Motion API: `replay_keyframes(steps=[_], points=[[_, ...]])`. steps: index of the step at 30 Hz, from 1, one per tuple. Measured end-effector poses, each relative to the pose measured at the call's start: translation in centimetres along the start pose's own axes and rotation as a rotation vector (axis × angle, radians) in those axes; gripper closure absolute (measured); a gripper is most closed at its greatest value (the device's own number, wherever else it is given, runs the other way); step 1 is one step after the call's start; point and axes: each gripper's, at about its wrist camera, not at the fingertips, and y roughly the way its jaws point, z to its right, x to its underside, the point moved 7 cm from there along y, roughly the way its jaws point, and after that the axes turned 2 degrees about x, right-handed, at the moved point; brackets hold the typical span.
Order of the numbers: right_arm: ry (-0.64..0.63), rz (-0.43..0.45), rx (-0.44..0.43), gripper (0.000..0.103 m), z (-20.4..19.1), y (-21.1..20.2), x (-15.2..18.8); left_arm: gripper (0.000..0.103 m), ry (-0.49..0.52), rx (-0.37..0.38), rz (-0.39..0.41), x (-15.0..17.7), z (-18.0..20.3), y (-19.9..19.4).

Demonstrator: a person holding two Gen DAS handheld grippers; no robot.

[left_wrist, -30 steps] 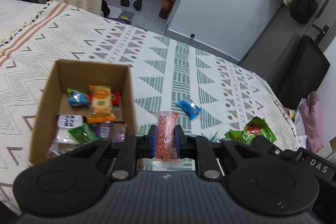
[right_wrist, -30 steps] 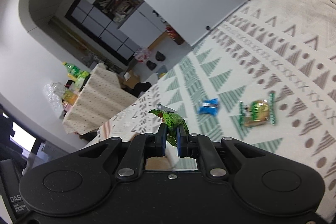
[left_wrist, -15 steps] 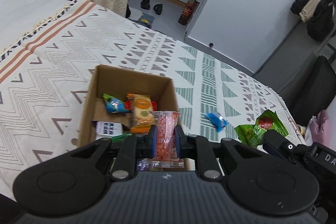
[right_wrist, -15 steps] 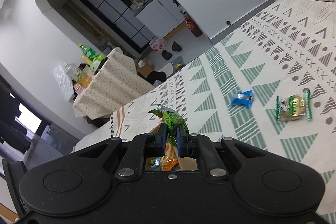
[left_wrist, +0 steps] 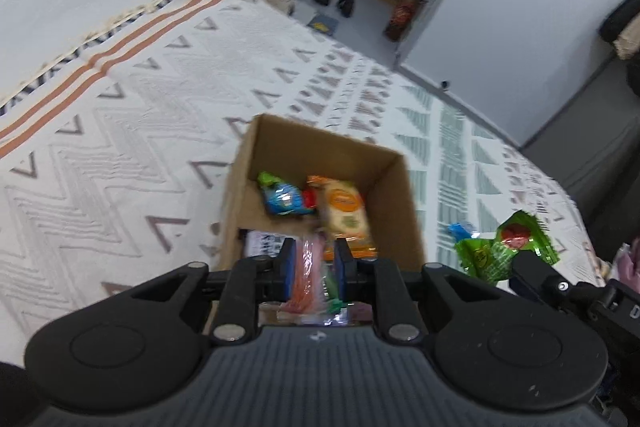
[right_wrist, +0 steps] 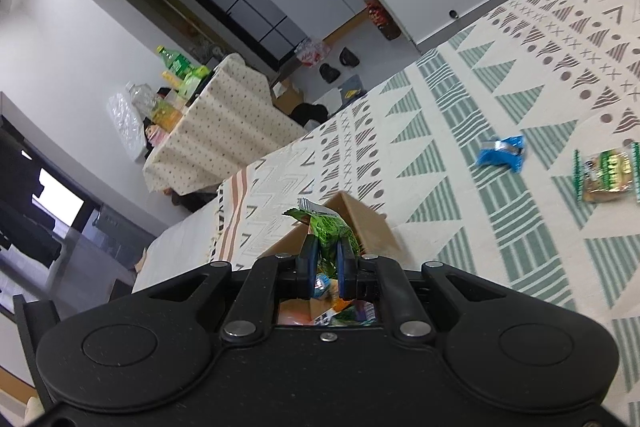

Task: Organize snacks
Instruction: 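Carry both candies over the box and open both tools to drop them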

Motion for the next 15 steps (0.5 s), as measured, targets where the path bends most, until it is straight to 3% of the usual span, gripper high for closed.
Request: replay_keyframes(steps=[4,7,9,12,15], points=[[-0.001,-0.019,-0.009,0.093,-0.9,0.8,0.5,0.078,-0.023,-0.021,-0.026,-0.1,-1.1,0.2],[-0.006,-0.037,-0.02,0.092,-1.4,1.1,1.0,0.068,-0.019,-0.025,-0.023,-0.1,-1.2,-0.2],[0.0,-0.062,-0.021,0.085,-1.6,1.2,1.4,0.055,-0.025,-0.029,-0.015,-0.2,-1.3,-0.5],[-0.004,-0.071,-0.006,0.069,-1.4,1.0,1.7,0.046,-0.029,-0.034,-0.011,-0.1,-1.2,-0.7],[-0.007,-0.058,0.005,0.069,-1.0,0.1,1.4,0.035,-0.026,-0.043,-0.013,0.0,-1.1,-0.9]])
